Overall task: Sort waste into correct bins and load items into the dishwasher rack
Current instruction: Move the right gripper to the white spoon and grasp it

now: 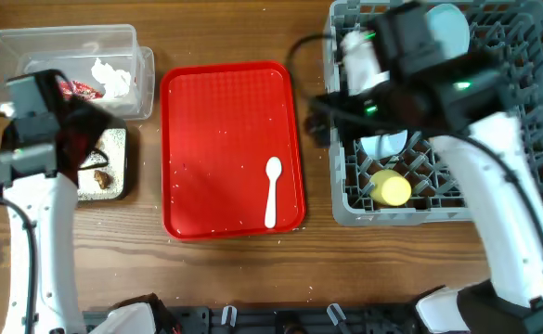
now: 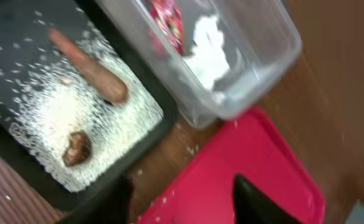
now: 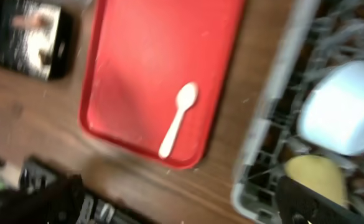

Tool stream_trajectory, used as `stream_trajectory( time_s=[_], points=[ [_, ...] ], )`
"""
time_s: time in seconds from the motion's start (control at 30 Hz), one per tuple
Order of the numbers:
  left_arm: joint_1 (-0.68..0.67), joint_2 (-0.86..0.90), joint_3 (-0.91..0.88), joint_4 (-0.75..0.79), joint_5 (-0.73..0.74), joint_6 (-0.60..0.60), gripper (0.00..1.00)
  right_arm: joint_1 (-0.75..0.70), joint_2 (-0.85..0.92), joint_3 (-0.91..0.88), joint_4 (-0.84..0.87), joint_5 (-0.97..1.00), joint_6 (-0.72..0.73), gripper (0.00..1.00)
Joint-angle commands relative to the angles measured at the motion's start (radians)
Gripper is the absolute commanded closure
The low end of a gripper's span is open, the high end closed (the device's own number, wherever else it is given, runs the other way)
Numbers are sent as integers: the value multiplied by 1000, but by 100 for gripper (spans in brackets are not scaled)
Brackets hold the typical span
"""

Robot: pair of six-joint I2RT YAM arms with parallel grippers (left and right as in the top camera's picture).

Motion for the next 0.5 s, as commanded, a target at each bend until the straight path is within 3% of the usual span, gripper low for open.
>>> stream_trajectory(
  time_s=[0.0, 0.07, 0.13, 0.27, 0.47],
  points=[
    [-102, 13, 4, -16, 19, 8, 20, 119, 81, -68, 37, -3, 55, 0],
    [-152, 13, 4, -15, 32, 8, 0, 162, 115, -167, 100, 0, 63, 1],
    [-191, 13, 4, -15, 56, 8, 0, 171, 131, -273, 195, 6, 59, 1],
    [-232, 13, 4, -16, 56, 8, 0, 171, 175, -597, 616, 6, 61, 8],
    [-231, 13, 4, -23, 45, 9, 0, 171, 306, -671, 830, 183, 32, 21]
  ],
)
